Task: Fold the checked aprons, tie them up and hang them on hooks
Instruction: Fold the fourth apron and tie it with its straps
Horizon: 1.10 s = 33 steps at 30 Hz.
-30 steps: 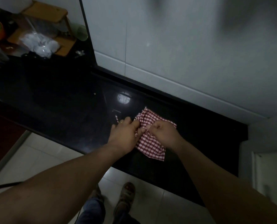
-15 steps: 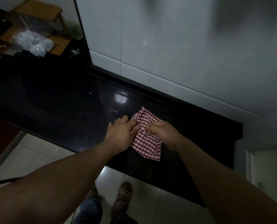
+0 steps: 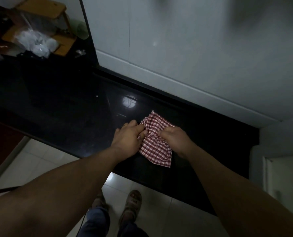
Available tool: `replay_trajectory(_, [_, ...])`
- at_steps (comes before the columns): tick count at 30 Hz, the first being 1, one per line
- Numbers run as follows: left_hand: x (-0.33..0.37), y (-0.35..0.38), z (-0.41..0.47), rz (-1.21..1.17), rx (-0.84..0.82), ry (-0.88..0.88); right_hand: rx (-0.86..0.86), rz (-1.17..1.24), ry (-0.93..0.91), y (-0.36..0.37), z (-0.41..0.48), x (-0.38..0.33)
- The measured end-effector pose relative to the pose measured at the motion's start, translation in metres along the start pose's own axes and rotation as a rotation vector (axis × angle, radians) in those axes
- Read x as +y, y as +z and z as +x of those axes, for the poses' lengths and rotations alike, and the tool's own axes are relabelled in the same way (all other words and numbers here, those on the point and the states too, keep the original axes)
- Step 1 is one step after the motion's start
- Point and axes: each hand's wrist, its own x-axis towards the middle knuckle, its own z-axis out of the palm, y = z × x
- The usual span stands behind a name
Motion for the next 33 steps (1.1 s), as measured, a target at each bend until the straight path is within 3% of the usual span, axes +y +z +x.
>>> replay_trajectory(4, [0.001, -0.013, 0.000, 0.098, -0.020, -0.022, 0.033, -0.111, -0.060, 0.000, -0.005, -0.002])
replay_trajectory(6, [0.004, -0.023, 0.000, 0.174, 0.161, 0.035, 0.053, -0.169, -0.093, 0.001, -0.004, -0.001])
replay_trajectory(8, [0.020, -0.030, 0.000, 0.175, 0.362, 0.241, 0.094, -0.224, -0.146, 0.005, -0.003, 0.001])
replay_trajectory(9, [0.029, -0.029, 0.002, 0.172, 0.363, 0.392, 0.132, -0.266, -0.189, 0.008, -0.002, 0.004])
replay_trajectory(11, [0.040, -0.019, 0.008, 0.160, 0.174, 0.552, 0.213, -0.358, -0.297, 0.016, 0.000, 0.015])
replay_trajectory(13, [0.034, -0.004, 0.016, 0.191, -0.032, 0.472, 0.330, -0.482, -0.402, 0.019, 0.001, 0.029])
replay_trajectory(15, [0.020, 0.007, 0.019, 0.320, -0.121, 0.390, 0.427, -0.587, -0.467, 0.021, -0.003, 0.044])
replay_trajectory(21, [0.010, 0.026, 0.020, 0.334, -0.113, 0.288, 0.544, -0.744, -0.451, 0.032, -0.004, 0.067])
replay_trajectory(28, [-0.001, 0.020, 0.016, 0.328, -0.129, 0.297, 0.269, -0.921, -0.385, 0.009, -0.006, 0.068])
replay_trajectory(33, [0.004, 0.015, 0.014, 0.401, -0.164, 0.271, 0.218, -0.956, -0.395, 0.002, -0.012, 0.060])
